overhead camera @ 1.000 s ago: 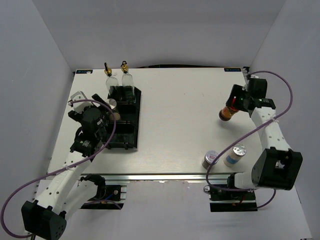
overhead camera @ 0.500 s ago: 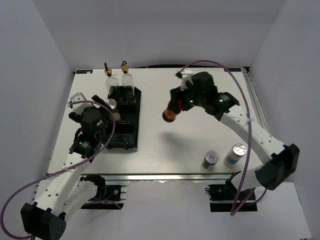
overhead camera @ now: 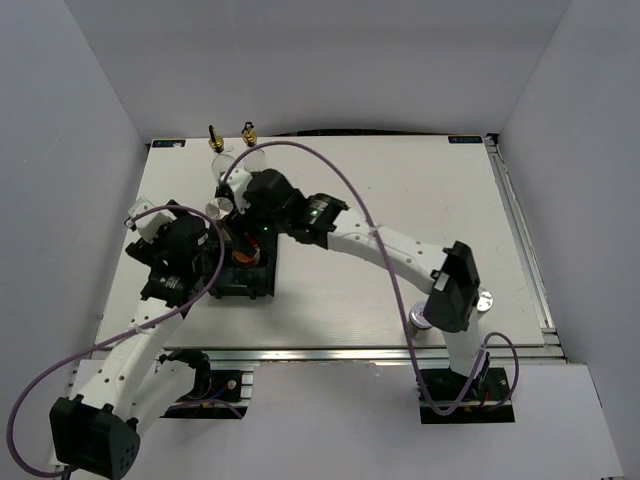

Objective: Organize the condiment bottles

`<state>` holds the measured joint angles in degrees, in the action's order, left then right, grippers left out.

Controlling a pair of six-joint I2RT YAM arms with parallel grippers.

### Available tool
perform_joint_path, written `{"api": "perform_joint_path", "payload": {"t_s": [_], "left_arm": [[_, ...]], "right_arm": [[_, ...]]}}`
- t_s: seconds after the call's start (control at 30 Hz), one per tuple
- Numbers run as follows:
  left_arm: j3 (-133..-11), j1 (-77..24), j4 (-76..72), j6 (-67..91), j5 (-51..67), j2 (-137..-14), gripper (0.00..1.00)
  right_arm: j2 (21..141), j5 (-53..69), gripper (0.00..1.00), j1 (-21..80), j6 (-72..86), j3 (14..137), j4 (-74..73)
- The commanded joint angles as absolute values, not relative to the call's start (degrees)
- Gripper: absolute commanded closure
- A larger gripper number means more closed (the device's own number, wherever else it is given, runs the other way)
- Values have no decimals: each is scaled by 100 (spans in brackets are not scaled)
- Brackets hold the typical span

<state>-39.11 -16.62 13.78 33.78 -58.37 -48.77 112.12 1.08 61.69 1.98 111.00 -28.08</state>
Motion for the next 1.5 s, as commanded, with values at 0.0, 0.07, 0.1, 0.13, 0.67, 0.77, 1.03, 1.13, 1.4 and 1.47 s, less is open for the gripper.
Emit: {"api": "perform_joint_path", "payload": {"t_s": [0.0,0.07,0.1,0.13,0.67,0.77,1.03,1.13,1.4,1.47], "left_arm": [[-4114,-1328,2021,3876,-6505,-4791,2],[-3956,-1248,1829,3815,-6302,-4598,2],[-3912,-1231,1776,3797,-6293,-4440,2],[-3885,-1213,1706,3779,-6310,-4360,2],[-3691,-1222,1389,3533,-5783,-3929,2],[-3604,-1213,1266,3445,-5643,-3841,2],[-3682,-1213,1266,3375,-5432,-3964,2],[-3735,-1222,1318,3349,-5344,-3982,2],[-3762,-1213,1091,3217,-4712,-3665,2],[-3788,-1213,994,3155,-4440,-3682,2]], "right_arm": [[11451,-395,100,6301,132,11987,-1934],[11697,-360,100,6311,202,12189,-1846],[11750,-360,100,6319,211,12208,-1802],[11812,-343,100,6345,194,12208,-1750],[13131,-316,99,6416,334,12586,-730],[13192,-299,58,6425,360,12568,-747],[12789,123,11,6434,413,12270,-817],[12508,211,11,6425,291,12147,-844],[11139,-1333,11,6381,299,10692,-616],[10760,-1562,11,6311,386,10233,-519]]}}
